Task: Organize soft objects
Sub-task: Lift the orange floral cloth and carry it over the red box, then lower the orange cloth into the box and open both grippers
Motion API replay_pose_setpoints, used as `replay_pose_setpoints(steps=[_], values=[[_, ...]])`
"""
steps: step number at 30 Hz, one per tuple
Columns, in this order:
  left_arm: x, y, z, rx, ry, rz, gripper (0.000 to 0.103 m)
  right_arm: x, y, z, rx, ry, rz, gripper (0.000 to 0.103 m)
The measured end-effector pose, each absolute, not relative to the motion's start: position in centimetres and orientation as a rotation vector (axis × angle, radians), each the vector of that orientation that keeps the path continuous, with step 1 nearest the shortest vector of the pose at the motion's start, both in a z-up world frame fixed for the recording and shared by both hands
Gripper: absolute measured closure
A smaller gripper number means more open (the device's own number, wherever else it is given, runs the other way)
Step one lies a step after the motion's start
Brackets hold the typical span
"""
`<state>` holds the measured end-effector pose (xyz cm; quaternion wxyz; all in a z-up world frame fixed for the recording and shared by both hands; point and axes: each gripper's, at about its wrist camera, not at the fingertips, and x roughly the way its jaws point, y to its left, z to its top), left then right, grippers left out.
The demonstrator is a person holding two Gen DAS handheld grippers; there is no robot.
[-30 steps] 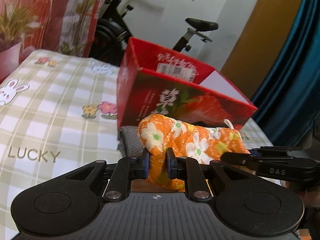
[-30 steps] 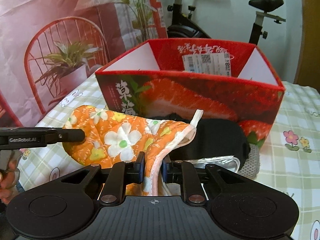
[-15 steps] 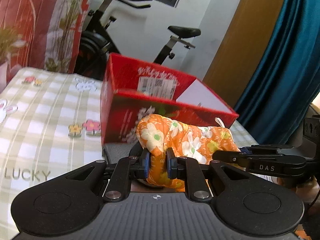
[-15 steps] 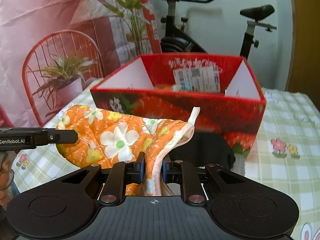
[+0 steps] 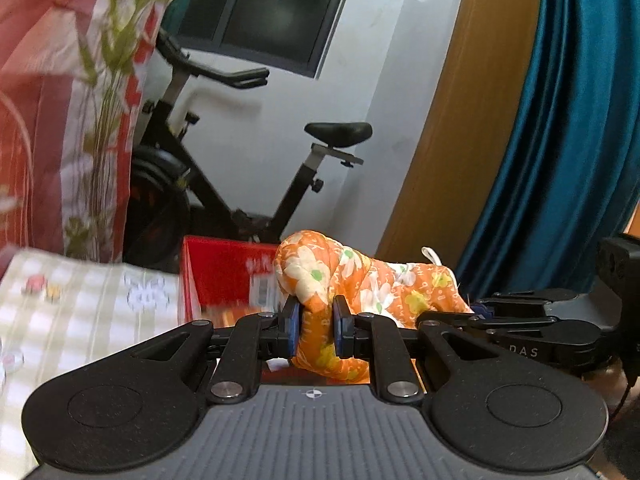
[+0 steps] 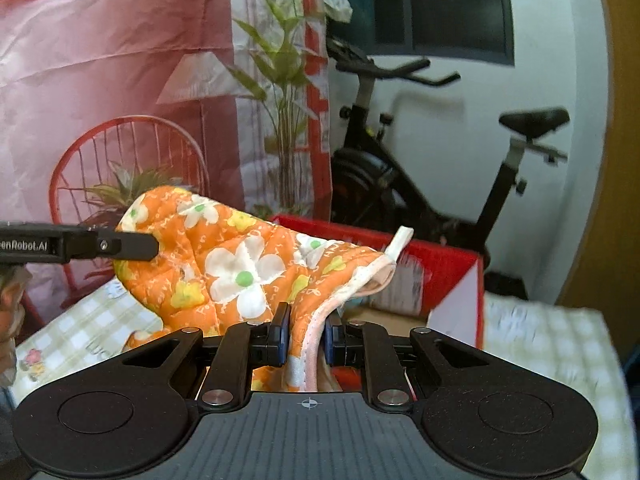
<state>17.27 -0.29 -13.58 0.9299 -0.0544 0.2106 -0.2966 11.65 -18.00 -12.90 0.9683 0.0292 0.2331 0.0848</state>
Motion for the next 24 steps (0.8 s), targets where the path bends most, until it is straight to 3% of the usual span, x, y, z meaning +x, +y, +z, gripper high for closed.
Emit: replay_pose_setpoints(steps=[8,19,22,24], values=[[24.2,-2.3,-13.8,-0.105,0.475,-0.552,0.086,18.5,-20.0,-12.6,0.044,0.510,0.141,0.088],[32.3,-4.8,-16.9,-0.058,0.634,-0.515,0.085,27.5,-22.3,-17.2,0.068,0.674,0.078,0.089],[33.1,-5.0,-17.7,-0.035,0.667,-0.505,0.080,29.2,-22.5,-18.5,0.075,0.732,0.067,0.089],[33.3,-5.2,-18.1,-0.021,0.688,-0.494,0.069,30.2,-22.5,-19.2,0.076,0.771,0.063,0.089]])
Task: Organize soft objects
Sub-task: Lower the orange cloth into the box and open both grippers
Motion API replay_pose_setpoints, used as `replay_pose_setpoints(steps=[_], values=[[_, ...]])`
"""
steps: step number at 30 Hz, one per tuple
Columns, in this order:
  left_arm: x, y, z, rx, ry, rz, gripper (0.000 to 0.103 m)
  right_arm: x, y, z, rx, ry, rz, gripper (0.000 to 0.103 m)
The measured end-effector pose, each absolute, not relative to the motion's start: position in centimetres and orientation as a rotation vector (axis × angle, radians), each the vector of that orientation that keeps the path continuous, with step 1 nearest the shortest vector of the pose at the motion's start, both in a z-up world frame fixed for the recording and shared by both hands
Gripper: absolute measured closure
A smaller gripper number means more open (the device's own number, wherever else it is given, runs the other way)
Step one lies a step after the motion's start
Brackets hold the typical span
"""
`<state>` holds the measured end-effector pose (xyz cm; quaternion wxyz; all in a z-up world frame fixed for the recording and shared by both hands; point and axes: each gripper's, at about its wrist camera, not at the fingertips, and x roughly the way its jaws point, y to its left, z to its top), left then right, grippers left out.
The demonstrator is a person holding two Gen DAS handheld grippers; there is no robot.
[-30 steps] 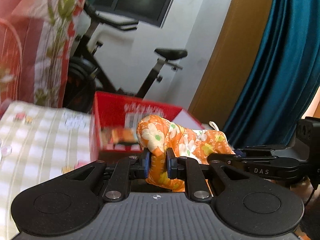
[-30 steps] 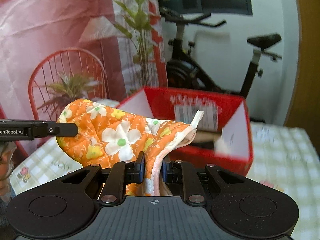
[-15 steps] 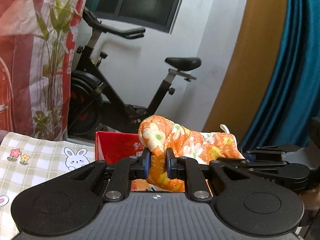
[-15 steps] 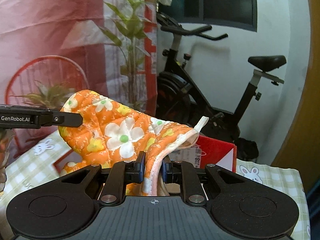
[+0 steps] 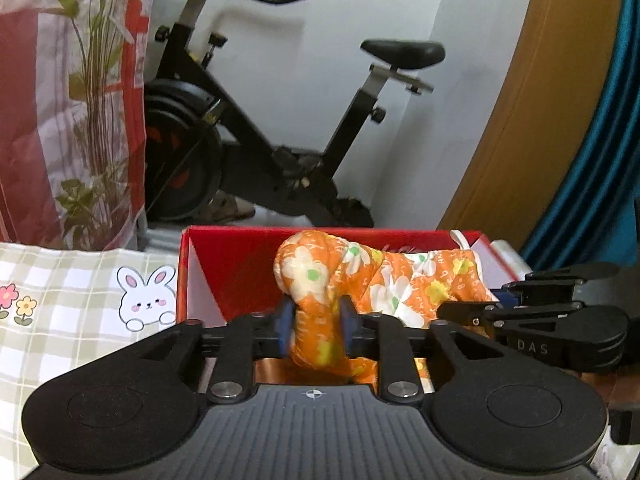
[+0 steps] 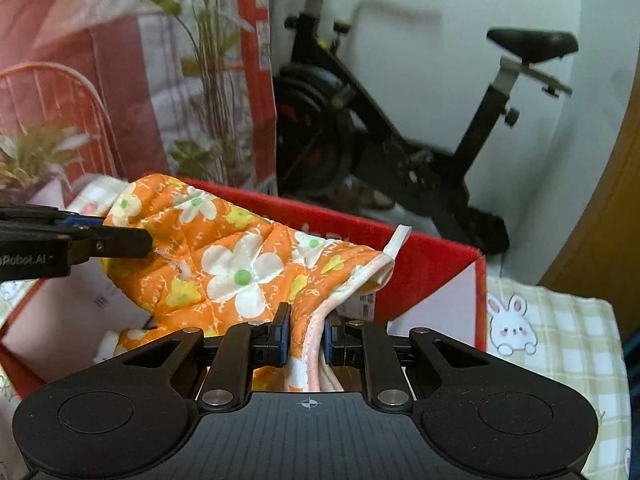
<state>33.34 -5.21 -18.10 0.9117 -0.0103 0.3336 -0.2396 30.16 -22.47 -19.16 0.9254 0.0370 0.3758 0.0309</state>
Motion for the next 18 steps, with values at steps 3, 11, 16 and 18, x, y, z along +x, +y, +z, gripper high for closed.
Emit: replay_pose_setpoints(steps=[3,11,16,18], values=[[33.6,-5.0,-18.4,-0.014,0.717,-0.476,0.063,31.2,-22.3,-19.7,0.072,0.815,0.061,0.089],[33.8,-5.3,-18.1,-0.010,0.718,-0.484,0.056,32.5,-21.5,-20.7,0.051,0.903,0.059,0.086],[33.0,-5.1,-17.6,-0.009,0.710,-0.479,0.050,32.0,-21.1,-20.0,0.015,0.844,-0.017,0.053],[32.6,-5.0,-17.3,-0.002,0.705,-0.474,0.048,31.4,-21.3,-19.5,0.023,0.811,-0.026,0.044]])
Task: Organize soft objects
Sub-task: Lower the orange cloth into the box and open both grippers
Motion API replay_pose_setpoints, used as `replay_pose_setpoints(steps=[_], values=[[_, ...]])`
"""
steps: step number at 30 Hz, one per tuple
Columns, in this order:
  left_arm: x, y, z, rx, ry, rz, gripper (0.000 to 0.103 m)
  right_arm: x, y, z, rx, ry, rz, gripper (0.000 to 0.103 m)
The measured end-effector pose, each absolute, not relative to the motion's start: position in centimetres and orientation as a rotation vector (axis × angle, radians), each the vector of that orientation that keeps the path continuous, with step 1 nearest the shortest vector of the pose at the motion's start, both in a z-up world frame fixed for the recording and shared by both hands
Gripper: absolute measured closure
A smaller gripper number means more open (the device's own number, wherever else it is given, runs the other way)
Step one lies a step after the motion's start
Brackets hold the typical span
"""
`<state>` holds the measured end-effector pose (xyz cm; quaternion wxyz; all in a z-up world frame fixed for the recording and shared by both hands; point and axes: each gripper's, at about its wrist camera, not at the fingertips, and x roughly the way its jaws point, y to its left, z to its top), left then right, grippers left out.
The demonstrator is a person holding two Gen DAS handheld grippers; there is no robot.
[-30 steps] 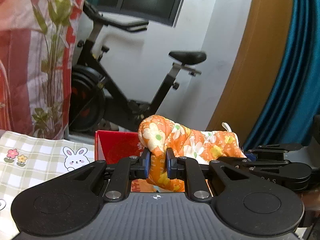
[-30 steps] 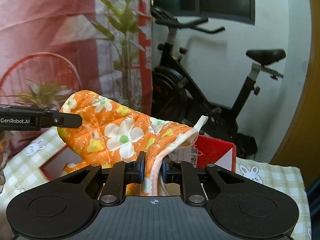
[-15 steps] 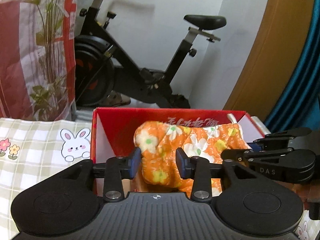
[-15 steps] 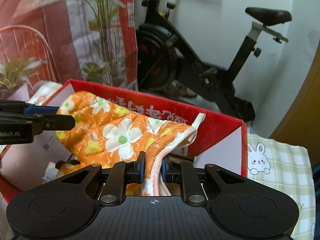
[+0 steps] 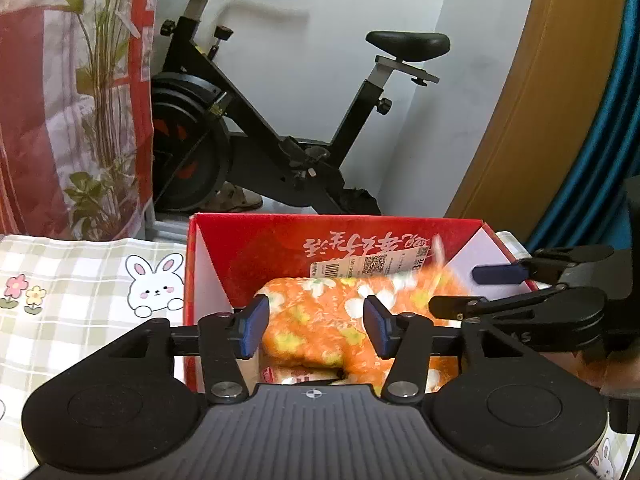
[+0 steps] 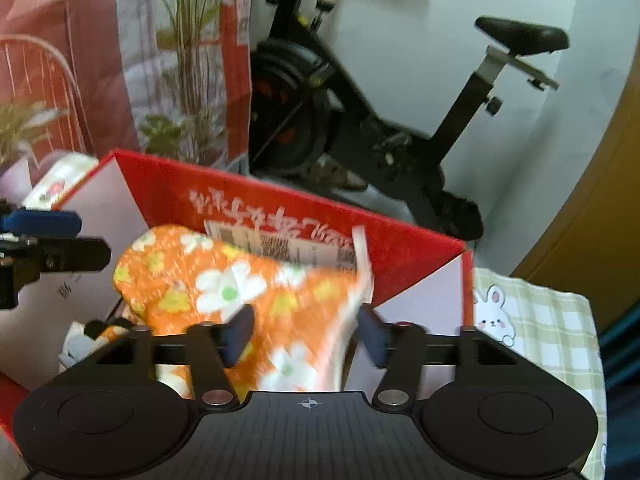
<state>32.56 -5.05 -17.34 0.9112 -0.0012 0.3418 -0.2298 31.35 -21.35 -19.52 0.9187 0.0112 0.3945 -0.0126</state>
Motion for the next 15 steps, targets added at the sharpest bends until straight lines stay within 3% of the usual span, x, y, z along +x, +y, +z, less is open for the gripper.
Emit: replay_pose_setpoints(steps=[4,7,9,11,15], values=[[31.6,-4.8,-16.9,0.014,0.708,-0.463,0.040,29.7,-21.7,-18.6,0.032,0.784,-0.020,0.038],[30.3,-4.5,-16.4,0.043,0.687,-0.446,0.028,27.9,-21.7,-17.9,0.044,0.748,0.002,0.021],[29.3,-4.4,-16.1,0.067,0.671,-0.433,0.018,26.7,-21.5,-17.3,0.044,0.722,0.006,0.004],[27.9,-4.1,-15.6,0.086,0.646,-0.422,0.005,25.3,-21.3,-16.8,0.046,0.690,0.001,0.001],[25.6,-3.6,-15.0,0.131,0.596,-0.376,0.000,23.0,-21.0,-16.0,0.076,0.643,0.009,0.000]])
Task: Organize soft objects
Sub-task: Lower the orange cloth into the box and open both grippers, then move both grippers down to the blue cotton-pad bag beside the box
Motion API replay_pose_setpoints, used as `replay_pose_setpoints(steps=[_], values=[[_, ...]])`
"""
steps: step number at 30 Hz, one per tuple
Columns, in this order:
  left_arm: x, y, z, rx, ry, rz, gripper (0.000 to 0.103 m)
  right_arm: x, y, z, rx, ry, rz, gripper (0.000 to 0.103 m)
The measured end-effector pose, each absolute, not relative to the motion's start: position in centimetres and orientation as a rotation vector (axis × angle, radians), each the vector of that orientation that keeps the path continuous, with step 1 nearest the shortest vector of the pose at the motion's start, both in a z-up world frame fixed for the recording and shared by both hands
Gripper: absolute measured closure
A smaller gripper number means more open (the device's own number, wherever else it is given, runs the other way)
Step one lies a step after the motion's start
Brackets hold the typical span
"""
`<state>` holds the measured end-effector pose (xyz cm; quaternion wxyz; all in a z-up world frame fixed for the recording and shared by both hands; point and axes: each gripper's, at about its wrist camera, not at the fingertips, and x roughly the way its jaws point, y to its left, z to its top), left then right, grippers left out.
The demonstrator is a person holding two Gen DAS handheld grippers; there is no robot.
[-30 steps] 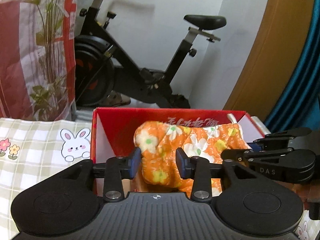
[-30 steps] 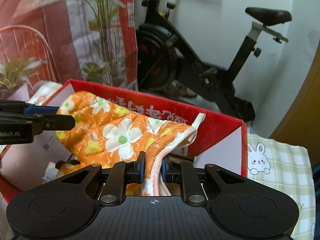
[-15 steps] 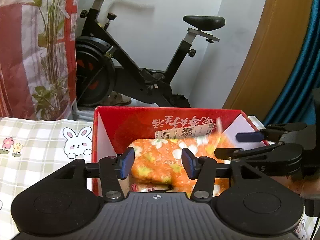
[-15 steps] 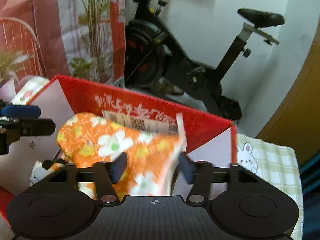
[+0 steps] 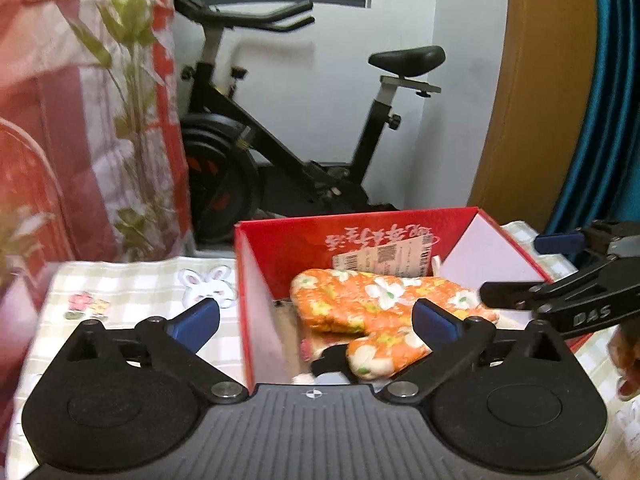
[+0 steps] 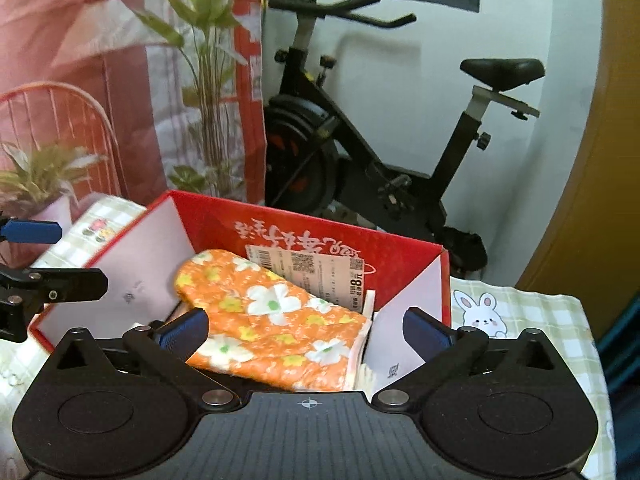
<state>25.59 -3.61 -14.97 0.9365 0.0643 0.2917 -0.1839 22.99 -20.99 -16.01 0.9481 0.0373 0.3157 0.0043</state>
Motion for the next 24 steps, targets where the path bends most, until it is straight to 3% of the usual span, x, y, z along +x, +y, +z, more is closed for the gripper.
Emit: replay_pose_setpoints(steps=[13,24], values=[[19.6,-1.7,-15.5,0.163,0.554,-0.275,0.000,15.3,-19.7,-15.5,0.112,0.476,-0.002,0.000],[15.1,-1.5,-18.6,0.100,0.728,-0.338,0.000,9.4,-19.2,-18.6,0.188,0.599,0.087,0.000]])
